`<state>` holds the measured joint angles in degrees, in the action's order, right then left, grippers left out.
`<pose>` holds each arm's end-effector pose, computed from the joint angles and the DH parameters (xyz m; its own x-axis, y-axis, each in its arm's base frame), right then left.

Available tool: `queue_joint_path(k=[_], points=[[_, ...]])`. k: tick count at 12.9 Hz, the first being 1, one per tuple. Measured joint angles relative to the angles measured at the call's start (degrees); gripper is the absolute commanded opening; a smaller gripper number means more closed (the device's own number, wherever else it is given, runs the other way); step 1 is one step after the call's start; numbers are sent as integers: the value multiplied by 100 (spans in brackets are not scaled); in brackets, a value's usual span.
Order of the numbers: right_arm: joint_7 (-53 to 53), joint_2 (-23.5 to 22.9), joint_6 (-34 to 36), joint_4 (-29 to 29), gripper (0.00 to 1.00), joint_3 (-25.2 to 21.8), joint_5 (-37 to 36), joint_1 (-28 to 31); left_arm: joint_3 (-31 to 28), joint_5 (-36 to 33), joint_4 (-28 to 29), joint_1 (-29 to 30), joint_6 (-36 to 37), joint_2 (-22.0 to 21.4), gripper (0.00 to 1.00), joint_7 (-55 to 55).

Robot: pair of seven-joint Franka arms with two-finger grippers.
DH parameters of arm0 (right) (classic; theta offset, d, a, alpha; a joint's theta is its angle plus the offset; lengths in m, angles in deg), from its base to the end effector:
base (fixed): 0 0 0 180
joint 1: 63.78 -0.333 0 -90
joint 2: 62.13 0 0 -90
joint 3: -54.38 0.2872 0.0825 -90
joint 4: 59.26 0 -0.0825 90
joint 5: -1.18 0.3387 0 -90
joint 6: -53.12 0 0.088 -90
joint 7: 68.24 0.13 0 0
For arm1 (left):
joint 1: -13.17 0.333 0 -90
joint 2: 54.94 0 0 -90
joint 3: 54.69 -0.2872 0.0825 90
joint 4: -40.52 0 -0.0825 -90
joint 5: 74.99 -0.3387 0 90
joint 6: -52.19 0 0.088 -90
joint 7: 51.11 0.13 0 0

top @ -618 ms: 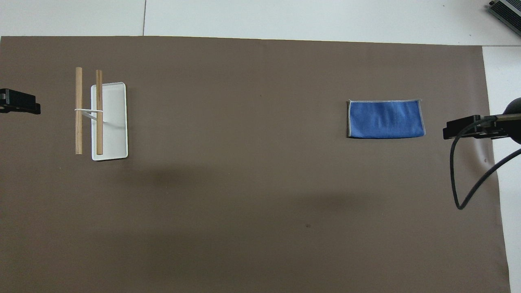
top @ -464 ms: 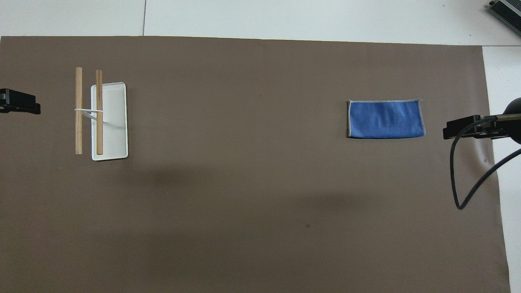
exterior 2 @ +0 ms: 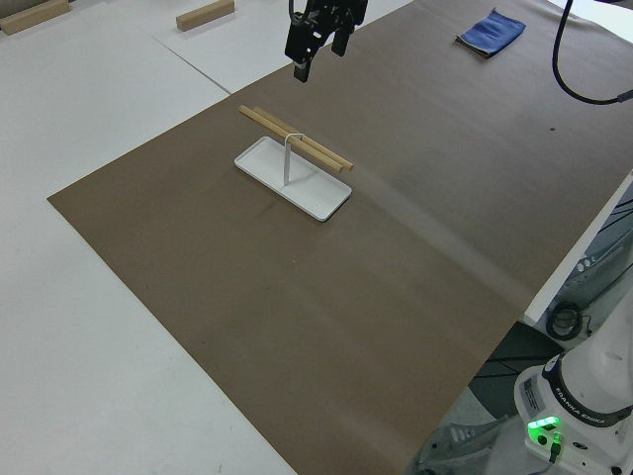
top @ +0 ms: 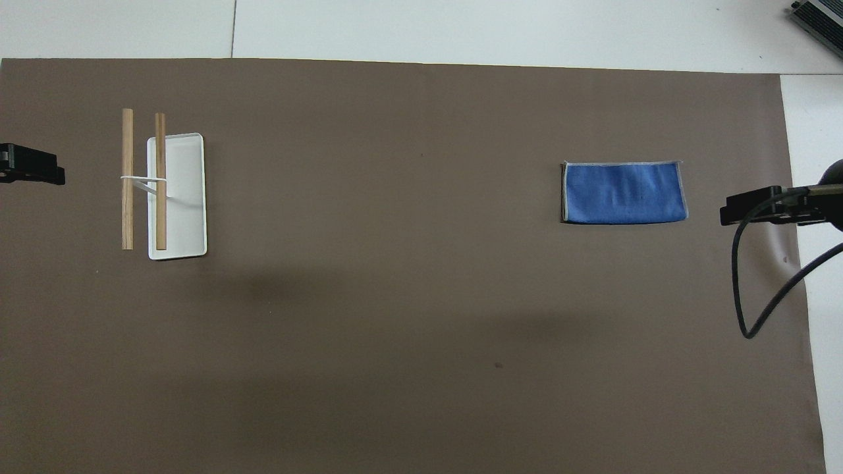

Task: Right arm passes towel to left arm to hang

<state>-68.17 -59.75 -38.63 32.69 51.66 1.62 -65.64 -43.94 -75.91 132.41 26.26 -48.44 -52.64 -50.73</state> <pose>0.5014 -0.0070 0.5818 0.9991 -0.0165 0.0380 -0.0161 -0.9998 -0.0097 0.5391 0.0256 0.5553 0.9931 0.0320 0.1128 0.0332 -0.9994 -0.0093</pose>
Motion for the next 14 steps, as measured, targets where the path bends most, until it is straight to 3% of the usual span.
queue_joint_path(k=[5,10,14], points=[[0,13,113,5,100,-25,0,7,0,0,0,0,1,-12,100,0],[0,-20,-806,289,100,-41,0,78,0,0,0,0,1,-12,100,0],[0,-432,-1604,654,100,-42,0,82,0,0,0,0,1,-12,100,0]])
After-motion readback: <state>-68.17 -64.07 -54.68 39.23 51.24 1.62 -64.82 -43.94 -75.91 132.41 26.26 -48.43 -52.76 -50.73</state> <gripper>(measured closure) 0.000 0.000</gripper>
